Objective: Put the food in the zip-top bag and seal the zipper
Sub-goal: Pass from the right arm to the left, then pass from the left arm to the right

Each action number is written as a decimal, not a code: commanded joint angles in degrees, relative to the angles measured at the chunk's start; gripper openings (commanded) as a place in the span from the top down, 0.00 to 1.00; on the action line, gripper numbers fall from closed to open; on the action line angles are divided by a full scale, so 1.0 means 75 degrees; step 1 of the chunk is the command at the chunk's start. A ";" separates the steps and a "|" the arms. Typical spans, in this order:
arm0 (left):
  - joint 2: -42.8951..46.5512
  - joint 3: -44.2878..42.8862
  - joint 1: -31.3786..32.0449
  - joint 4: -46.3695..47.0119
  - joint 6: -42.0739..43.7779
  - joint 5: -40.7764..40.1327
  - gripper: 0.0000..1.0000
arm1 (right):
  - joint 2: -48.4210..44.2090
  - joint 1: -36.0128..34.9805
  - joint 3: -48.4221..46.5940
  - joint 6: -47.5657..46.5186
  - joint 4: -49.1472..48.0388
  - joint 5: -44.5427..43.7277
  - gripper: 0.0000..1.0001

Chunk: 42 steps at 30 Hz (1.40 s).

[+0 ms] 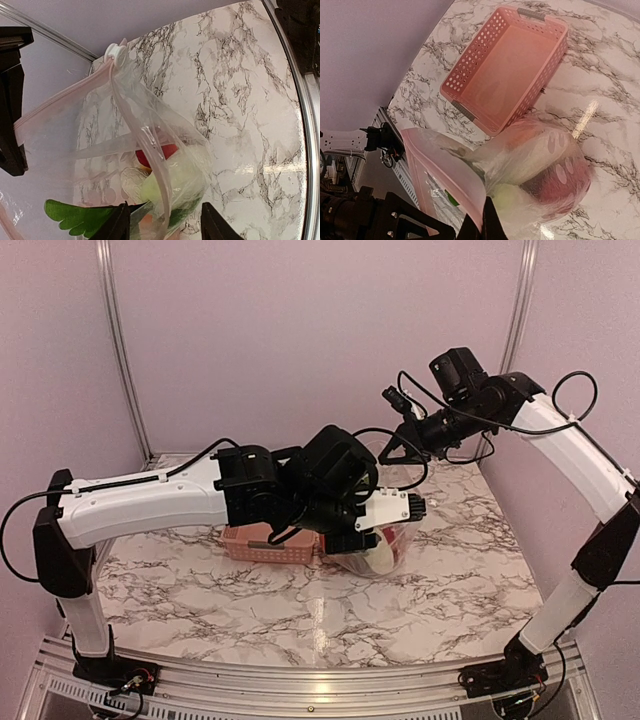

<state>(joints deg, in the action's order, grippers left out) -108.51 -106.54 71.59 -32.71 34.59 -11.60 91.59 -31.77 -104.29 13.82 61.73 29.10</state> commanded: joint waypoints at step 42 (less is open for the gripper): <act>0.1760 0.1280 -0.0175 0.1007 -0.1917 0.0974 1.00 | -0.4963 0.0575 0.5216 -0.0766 -0.3635 0.1606 0.64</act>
<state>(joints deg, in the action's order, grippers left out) -96.97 -97.62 71.11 -28.12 22.02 -7.01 53.87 -26.55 -66.74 12.67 37.15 38.76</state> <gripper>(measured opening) 0.015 0.360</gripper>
